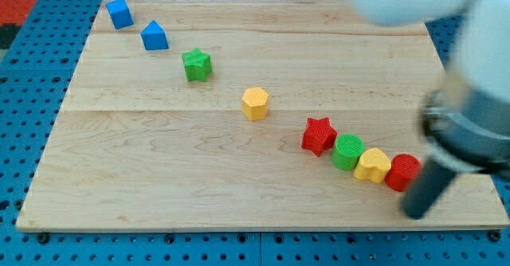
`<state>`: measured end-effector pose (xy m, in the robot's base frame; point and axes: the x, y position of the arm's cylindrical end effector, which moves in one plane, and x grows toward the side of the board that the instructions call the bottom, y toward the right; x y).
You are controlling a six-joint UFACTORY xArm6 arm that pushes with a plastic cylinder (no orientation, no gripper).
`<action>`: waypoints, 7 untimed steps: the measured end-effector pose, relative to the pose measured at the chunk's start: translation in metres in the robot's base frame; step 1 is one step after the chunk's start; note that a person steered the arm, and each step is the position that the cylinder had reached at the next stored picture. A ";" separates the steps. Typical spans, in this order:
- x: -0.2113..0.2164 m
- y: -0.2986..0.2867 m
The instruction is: Move the red circle into the green circle
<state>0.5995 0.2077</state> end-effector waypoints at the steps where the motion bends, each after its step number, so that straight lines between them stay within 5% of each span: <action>1: -0.011 0.036; 3: -0.068 -0.097; 4: -0.086 -0.113; 5: -0.091 -0.039; 6: -0.033 -0.005; 7: 0.010 -0.066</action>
<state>0.6096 0.1414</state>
